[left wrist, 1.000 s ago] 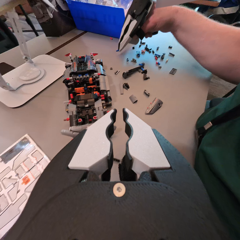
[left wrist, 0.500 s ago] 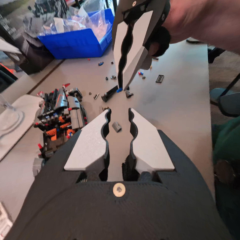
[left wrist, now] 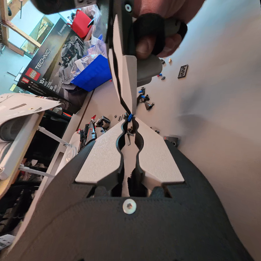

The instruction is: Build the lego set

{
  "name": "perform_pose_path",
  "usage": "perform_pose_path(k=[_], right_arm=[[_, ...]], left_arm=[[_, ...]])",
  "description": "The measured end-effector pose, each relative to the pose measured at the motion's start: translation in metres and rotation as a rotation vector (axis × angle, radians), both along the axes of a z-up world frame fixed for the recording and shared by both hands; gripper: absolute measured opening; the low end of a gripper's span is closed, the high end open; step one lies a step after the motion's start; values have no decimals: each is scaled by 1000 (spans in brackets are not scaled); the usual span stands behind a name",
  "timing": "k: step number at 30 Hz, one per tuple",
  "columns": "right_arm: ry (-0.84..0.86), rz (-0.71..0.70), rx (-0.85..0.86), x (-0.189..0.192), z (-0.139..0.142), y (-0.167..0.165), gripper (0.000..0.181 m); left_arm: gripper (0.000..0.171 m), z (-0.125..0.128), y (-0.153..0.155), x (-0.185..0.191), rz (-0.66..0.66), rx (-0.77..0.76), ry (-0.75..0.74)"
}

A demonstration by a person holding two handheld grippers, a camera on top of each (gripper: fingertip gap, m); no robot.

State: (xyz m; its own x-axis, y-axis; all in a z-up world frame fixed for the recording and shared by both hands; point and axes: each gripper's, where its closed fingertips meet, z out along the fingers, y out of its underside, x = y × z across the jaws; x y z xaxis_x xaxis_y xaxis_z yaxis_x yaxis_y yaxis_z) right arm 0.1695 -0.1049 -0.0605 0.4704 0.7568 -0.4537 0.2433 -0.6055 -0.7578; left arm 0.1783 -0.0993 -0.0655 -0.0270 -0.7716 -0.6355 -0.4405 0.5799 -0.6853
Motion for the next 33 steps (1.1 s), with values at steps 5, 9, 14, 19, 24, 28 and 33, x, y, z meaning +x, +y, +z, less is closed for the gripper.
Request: perform_pose_path(k=[5, 9, 14, 19, 24, 28, 33], right_arm=[[64, -80, 144, 3, 15, 9, 4], [51, -110, 196, 1, 15, 13, 7], [129, -105, 182, -2, 21, 13, 6], [187, -113, 187, -6, 27, 15, 4], [168, -126, 203, -7, 26, 15, 3], [92, -137, 230, -6, 22, 18, 2], [23, -164, 260, 0, 21, 21, 2]], left_arm=[[1, 13, 5, -2, 10, -329, -163], [1, 15, 5, -1, -3, -361, -183], [1, 20, 6, -1, -31, -386, -208], [1, 23, 6, -1, -48, -405, -230], [1, 21, 6, -2, -57, -437, -235], [2, 16, 9, -1, -45, -446, -219], [5, 11, 11, 1, -37, -459, -197]])
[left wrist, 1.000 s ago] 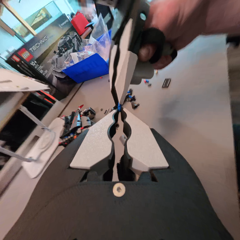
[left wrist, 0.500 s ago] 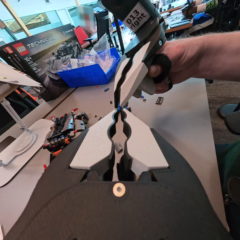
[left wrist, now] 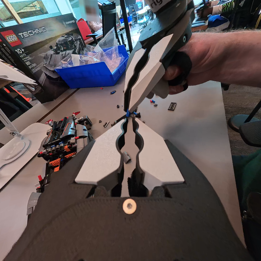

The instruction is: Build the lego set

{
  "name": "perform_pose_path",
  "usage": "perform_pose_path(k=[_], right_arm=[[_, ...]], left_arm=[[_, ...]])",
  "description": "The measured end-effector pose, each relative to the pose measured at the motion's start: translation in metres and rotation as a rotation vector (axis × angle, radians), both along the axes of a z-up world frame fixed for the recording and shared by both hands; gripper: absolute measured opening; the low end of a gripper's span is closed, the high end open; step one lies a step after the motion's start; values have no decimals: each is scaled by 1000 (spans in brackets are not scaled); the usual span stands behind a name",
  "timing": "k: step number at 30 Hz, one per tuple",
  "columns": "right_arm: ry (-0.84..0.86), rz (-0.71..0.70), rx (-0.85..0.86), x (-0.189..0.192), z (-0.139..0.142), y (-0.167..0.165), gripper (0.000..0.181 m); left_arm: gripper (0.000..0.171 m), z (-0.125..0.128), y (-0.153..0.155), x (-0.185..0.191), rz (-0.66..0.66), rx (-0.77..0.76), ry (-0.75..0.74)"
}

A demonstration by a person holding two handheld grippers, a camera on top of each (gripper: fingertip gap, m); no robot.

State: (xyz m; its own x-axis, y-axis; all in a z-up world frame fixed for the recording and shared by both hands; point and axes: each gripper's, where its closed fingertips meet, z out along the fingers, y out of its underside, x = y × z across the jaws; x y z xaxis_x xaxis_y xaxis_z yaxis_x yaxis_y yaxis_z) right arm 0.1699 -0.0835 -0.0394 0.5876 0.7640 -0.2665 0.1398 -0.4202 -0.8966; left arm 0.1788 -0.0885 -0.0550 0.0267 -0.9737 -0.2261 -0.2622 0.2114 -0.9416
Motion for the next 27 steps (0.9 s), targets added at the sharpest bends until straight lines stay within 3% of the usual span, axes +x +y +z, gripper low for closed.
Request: perform_pose_path(k=[7, 16, 20, 27], right_arm=[[-89, -37, 2, 14, -7, 2, 2], [-408, -125, -24, 56, -42, 9, 2], [-426, -146, -51, 66, -54, 6, 2], [-440, -102, -87, 59, -76, -2, 2]], left_arm=[[8, -12, 2, -2, 9, -21, 56], [27, -52, 1, 3, 6, -165, 273], [33, -68, -8, 11, -9, -187, 371], [30, -93, -11, 22, 27, -166, 514]])
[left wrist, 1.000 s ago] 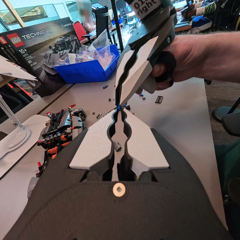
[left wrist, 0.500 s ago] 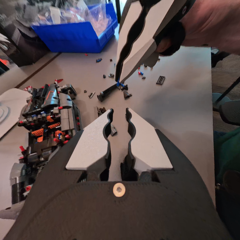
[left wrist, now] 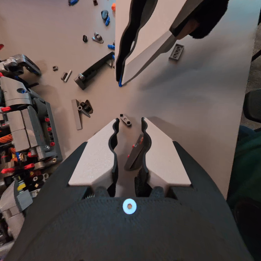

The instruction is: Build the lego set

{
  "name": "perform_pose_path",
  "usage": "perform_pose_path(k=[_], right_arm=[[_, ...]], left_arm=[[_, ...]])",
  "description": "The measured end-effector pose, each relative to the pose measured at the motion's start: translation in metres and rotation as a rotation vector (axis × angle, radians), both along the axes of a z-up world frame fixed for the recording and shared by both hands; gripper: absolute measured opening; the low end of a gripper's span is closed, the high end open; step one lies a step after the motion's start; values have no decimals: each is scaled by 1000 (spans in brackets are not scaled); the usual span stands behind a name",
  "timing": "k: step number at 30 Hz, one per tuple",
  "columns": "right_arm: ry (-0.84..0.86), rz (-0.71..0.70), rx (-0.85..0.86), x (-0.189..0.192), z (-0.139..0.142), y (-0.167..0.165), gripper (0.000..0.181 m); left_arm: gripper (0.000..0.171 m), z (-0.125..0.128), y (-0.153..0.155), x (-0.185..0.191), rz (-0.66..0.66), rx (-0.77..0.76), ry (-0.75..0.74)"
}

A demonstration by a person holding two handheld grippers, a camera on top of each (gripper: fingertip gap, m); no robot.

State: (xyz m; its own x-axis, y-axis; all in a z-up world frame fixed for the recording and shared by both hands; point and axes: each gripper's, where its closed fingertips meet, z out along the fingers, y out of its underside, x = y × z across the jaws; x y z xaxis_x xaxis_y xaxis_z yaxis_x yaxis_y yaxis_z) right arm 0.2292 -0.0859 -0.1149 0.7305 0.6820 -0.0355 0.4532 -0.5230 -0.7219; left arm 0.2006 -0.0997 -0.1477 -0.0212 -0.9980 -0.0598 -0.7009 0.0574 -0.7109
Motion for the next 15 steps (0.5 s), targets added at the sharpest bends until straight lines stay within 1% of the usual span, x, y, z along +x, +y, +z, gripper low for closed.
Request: perform_pose_path(k=[4, 8, 11, 15], right_arm=[[10, 25, -7, -5, -7, -1, 2], [26, 49, -11, -9, -11, -2, 2], [25, 76, -20, -13, -16, -3, 2], [7, 93, -26, -14, -22, -2, 2]], left_arm=[[20, -10, 3, -1, 13, 19, 57], [9, -12, 4, 0, 2, -10, 64], [8, -12, 5, 1, -33, -5, 68], [6, -12, 3, 2, -112, -1, 68]])
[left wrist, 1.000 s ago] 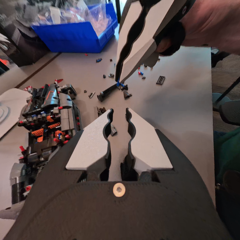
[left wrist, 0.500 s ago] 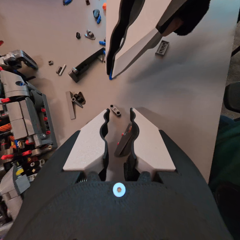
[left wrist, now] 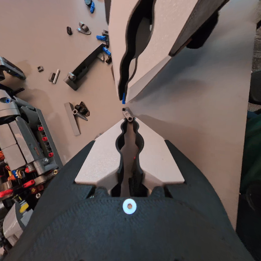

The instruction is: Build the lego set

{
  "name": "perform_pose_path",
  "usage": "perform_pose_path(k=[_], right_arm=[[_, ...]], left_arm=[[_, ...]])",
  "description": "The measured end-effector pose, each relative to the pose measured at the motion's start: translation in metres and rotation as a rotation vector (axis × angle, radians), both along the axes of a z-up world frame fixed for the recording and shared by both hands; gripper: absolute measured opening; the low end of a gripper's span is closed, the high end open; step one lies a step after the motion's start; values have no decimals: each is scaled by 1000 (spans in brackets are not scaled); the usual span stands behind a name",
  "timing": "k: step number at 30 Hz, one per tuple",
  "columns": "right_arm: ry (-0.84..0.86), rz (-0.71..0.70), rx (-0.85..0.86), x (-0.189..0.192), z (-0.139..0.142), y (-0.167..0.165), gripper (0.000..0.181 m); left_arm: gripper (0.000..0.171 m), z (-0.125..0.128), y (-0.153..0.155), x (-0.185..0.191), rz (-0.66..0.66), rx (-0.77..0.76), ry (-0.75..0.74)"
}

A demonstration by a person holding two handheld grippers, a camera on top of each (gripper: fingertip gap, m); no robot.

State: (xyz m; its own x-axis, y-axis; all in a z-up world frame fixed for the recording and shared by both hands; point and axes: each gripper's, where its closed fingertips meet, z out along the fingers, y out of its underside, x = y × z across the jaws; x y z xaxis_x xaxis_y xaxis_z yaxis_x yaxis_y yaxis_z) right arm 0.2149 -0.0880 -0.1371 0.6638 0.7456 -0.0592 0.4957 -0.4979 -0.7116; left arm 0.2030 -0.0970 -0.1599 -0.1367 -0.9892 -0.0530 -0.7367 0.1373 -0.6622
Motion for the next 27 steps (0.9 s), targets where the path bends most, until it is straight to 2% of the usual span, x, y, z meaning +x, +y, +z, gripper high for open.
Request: perform_pose_path(k=[3, 10, 15, 27], right_arm=[[-26, 16, -2, -1, -5, 1, 2], [-89, 60, -10, -1, -11, -2, 2], [-98, 78, -17, -2, -11, -2, 2], [-248, 69, -60, -4, -13, 0, 2]], left_arm=[[6, 0, -3, 0, -83, 11, -1], [6, 0, 0, 0, -141, 6, 10], [6, 0, 1, 0, -151, 4, 8], [5, 0, 1, 0, -160, 4, -5]])
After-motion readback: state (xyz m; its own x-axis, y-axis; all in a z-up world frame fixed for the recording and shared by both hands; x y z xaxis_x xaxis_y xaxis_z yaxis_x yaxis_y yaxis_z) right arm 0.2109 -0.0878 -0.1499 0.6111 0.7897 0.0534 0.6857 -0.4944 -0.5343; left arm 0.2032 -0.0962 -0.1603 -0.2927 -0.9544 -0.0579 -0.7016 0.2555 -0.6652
